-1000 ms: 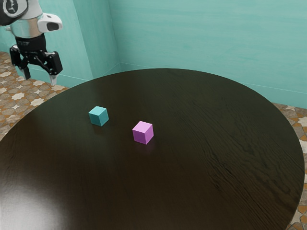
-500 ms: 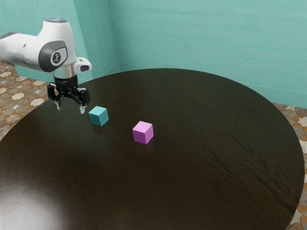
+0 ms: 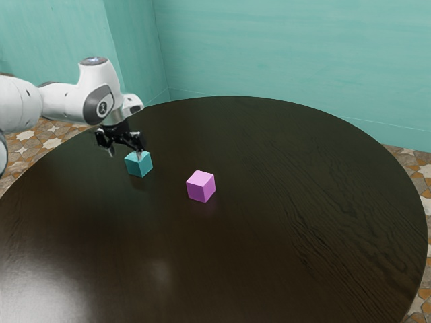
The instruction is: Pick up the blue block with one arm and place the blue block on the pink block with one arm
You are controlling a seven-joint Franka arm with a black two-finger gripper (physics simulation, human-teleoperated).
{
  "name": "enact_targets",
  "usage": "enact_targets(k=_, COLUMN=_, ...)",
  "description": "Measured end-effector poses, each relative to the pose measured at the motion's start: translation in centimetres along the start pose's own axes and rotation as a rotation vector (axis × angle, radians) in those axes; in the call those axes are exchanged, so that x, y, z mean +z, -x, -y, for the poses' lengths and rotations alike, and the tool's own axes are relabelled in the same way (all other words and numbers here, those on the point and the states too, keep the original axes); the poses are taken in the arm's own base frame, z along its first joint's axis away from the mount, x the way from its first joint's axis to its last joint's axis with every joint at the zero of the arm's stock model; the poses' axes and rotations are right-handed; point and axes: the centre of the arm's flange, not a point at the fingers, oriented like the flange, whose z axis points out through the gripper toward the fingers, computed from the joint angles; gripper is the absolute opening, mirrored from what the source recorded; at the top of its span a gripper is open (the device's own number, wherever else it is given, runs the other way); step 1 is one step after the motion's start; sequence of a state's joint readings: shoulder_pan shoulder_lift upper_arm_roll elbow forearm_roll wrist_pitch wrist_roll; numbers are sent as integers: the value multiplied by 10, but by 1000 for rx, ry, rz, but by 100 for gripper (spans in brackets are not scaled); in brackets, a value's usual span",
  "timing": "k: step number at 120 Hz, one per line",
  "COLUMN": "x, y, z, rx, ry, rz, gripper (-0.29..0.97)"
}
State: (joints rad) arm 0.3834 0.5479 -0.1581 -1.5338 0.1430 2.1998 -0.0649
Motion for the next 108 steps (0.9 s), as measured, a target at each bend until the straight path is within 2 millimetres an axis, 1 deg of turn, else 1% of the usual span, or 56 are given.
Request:
enact_targets(k=9, x=14, y=-6, z=0, rx=25, ry=11, rz=-2, gripper=68)
enact_targets(k=16, x=20, y=-8, z=3, rx=40, ry=15, rz=-3, gripper=68)
enact_targets(k=26, x=25, y=-15, z=12, rx=62, ry=19, rz=-17, gripper=68)
enact_targets(k=37, x=40, y=-28, z=19, rx=83, ry=40, rz=-31, gripper=68)
enact_targets(k=48, x=50, y=-35, z=29, rx=101, ry=59, rz=-41, gripper=68)
enact_targets(k=54, x=56, y=-42, z=34, rx=112, ry=68, rz=-55, gripper=68)
enact_targets(k=74, x=61, y=-59, z=40, rx=161, ry=76, rz=-94, gripper=68)
enact_targets(k=108, x=68, y=-61, z=36, rx=256, ry=84, rz=-100, gripper=68)
